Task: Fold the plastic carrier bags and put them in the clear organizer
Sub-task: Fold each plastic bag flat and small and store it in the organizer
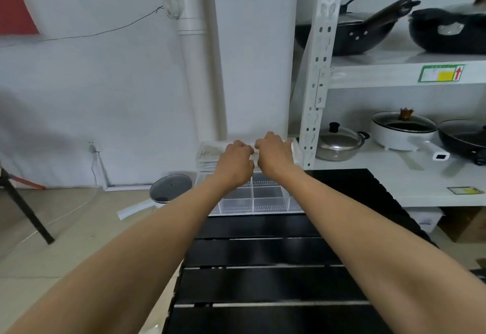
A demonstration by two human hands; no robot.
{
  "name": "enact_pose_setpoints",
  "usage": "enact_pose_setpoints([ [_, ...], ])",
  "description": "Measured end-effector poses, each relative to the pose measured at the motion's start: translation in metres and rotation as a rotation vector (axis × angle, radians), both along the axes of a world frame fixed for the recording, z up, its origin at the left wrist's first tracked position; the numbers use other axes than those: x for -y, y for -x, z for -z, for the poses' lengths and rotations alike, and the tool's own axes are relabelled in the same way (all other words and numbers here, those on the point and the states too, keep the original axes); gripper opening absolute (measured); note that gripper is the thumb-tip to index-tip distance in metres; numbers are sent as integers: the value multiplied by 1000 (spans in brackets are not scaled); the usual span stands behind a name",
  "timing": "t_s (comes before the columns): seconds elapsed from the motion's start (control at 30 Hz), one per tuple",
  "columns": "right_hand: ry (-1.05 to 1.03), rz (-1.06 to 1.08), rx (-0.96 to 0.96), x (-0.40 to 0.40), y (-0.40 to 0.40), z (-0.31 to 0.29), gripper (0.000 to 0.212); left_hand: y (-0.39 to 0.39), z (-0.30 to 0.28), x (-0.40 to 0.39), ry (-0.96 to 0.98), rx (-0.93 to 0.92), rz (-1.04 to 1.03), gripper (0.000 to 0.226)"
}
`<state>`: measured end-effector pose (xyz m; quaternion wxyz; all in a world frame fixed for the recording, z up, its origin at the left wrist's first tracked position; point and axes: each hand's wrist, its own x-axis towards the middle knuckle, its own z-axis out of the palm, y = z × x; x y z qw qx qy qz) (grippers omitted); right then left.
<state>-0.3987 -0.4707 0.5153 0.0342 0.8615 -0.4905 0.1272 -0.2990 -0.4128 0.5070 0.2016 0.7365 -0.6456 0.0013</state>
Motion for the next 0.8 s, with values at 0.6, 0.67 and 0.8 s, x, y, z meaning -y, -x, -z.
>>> enact_pose_setpoints([
  [0.6,-183,-421,-82,-250,-114,41,21,-102,56,-268,-82,-370,-389,37],
  [0.67,-200,-474,-109,-276,-134,56,24,-117,68,-299,-97,-411,-443,34],
  [0.8,-240,-567,-165,-324,-172,87,24,-150,104,-353,-167,-522,-542,28],
])
